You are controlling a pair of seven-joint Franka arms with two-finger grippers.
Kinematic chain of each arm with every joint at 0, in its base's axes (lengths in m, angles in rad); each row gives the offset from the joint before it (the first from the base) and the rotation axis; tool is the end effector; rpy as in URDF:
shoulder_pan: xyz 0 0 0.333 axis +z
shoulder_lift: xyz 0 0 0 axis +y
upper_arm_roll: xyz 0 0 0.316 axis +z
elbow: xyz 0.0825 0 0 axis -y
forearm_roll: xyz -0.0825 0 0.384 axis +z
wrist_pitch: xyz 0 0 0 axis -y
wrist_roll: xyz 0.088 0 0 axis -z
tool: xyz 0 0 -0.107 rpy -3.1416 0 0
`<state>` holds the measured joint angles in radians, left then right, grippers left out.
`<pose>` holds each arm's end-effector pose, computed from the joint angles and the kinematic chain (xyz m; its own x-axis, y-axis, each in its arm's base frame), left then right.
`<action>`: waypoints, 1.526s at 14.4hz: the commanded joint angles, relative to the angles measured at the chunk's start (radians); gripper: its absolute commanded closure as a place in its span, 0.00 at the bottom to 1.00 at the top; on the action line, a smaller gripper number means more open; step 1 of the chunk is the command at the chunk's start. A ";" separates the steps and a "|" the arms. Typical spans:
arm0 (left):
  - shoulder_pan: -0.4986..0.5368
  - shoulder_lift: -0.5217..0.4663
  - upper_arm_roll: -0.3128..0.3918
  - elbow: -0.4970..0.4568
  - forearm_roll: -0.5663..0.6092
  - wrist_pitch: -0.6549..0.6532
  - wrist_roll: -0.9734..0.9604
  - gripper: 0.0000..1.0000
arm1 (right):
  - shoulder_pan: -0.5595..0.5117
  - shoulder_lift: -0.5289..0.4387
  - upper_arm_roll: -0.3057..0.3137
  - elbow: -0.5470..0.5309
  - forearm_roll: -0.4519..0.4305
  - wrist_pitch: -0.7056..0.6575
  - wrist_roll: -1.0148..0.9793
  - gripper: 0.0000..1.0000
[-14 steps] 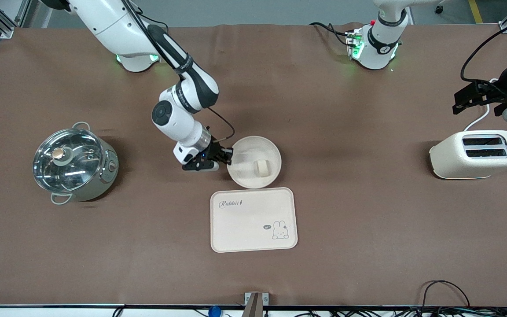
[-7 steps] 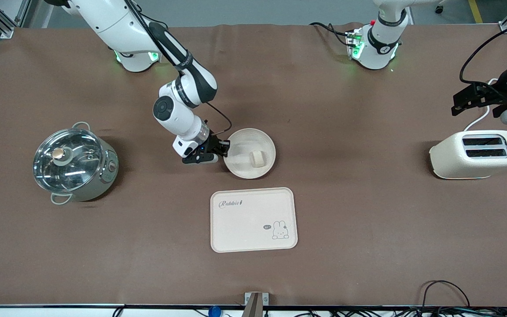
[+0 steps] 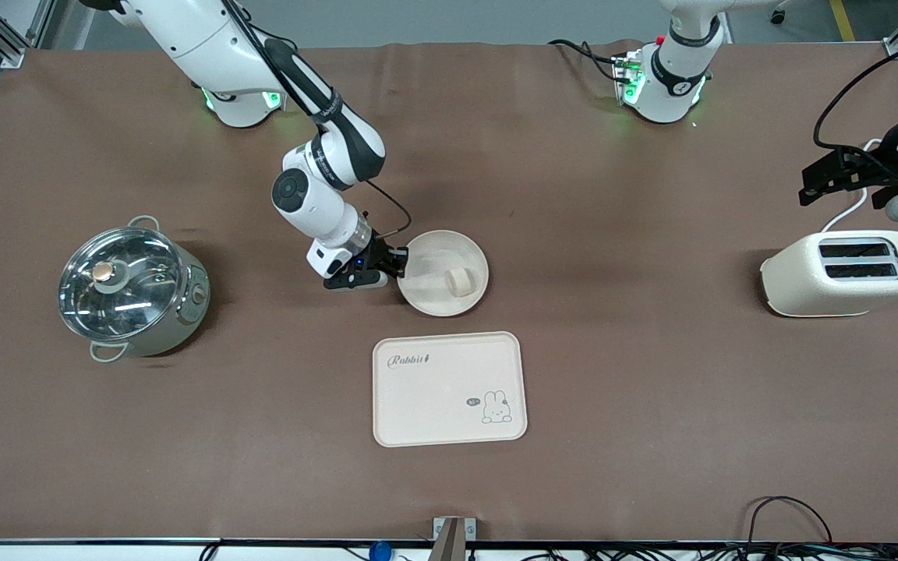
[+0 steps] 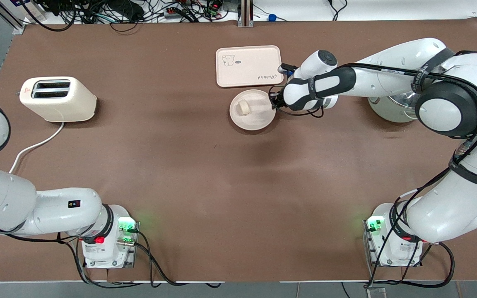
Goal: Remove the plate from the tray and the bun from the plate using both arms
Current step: 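Open the right gripper to release the plate on the table, then withdraw the right gripper while the left gripper reaches the bun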
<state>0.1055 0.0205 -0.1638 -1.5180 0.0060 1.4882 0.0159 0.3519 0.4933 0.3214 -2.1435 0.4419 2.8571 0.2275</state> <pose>0.5517 -0.0305 0.6310 0.9960 -0.0737 -0.0500 -0.0739 -0.9973 -0.0019 0.4745 0.3471 0.1990 0.9984 -0.0298 0.0479 -0.0101 -0.9298 -0.3679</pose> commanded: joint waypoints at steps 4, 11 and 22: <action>0.003 0.004 -0.003 0.016 0.009 -0.008 0.018 0.00 | 0.001 -0.039 0.008 0.043 0.024 -0.013 0.088 0.00; -0.020 0.024 -0.014 0.013 0.000 0.012 -0.007 0.00 | -0.135 -0.223 -0.001 0.083 0.009 -0.342 0.078 0.00; -0.466 0.395 -0.043 0.021 0.014 0.387 -0.813 0.00 | -0.446 -0.315 -0.138 0.628 -0.436 -1.252 -0.170 0.00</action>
<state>-0.2983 0.3455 -0.2100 -1.5253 0.0061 1.8281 -0.6739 -0.1100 0.1807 0.2356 -1.6050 0.0375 1.7026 0.1171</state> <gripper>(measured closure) 0.000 0.000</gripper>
